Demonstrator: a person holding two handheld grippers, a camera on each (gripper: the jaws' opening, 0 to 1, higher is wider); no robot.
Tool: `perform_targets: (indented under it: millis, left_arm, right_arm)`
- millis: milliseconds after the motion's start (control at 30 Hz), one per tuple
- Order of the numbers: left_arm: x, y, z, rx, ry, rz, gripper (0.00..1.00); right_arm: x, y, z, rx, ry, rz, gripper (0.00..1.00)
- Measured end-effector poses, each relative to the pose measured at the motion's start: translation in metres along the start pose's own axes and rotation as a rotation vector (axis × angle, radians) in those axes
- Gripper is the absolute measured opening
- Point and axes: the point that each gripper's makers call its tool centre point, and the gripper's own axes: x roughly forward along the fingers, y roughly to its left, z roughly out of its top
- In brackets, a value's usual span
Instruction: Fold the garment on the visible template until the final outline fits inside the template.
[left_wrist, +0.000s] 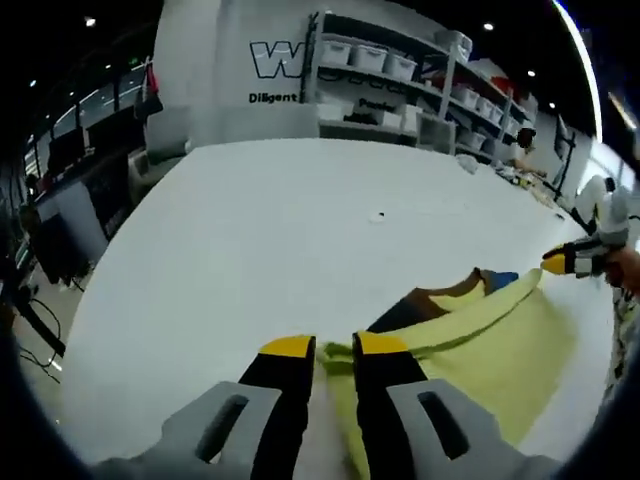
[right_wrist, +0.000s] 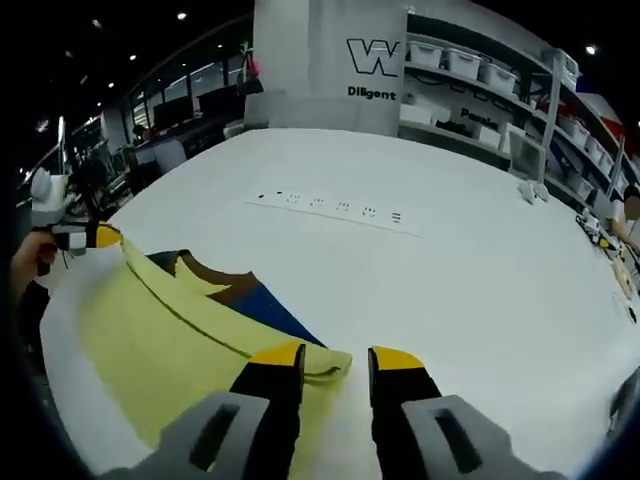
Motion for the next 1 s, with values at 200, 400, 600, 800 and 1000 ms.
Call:
perform_targets:
  millis: [200, 400, 600, 800, 1000]
  left_arm:
    - [-0.003, -0.007, -0.024, 0.174, 0.024, -0.058, 0.4]
    - [0.015, -0.009, -0.032, 0.309, 0.03, -0.107, 0.48]
    - [0.033, -0.013, -0.029, 0.379, 0.017, -0.128, 0.33]
    - [0.034, -0.006, -0.025, 0.284, 0.023, -0.11, 0.09]
    - [0.017, -0.005, 0.001, 0.244, -0.024, -0.117, 0.09]
  right_arm:
    - [0.002, 0.005, -0.012, -0.202, 0.023, 0.029, 0.31]
    - [0.016, 0.001, -0.013, -0.376, 0.004, 0.033, 0.32]
    - [0.03, 0.012, -0.021, -0.502, 0.005, 0.086, 0.24]
    - [0.03, 0.012, -0.013, -0.495, -0.007, 0.099, 0.0]
    - [0.02, 0.012, 0.007, -0.415, -0.02, 0.092, 0.0]
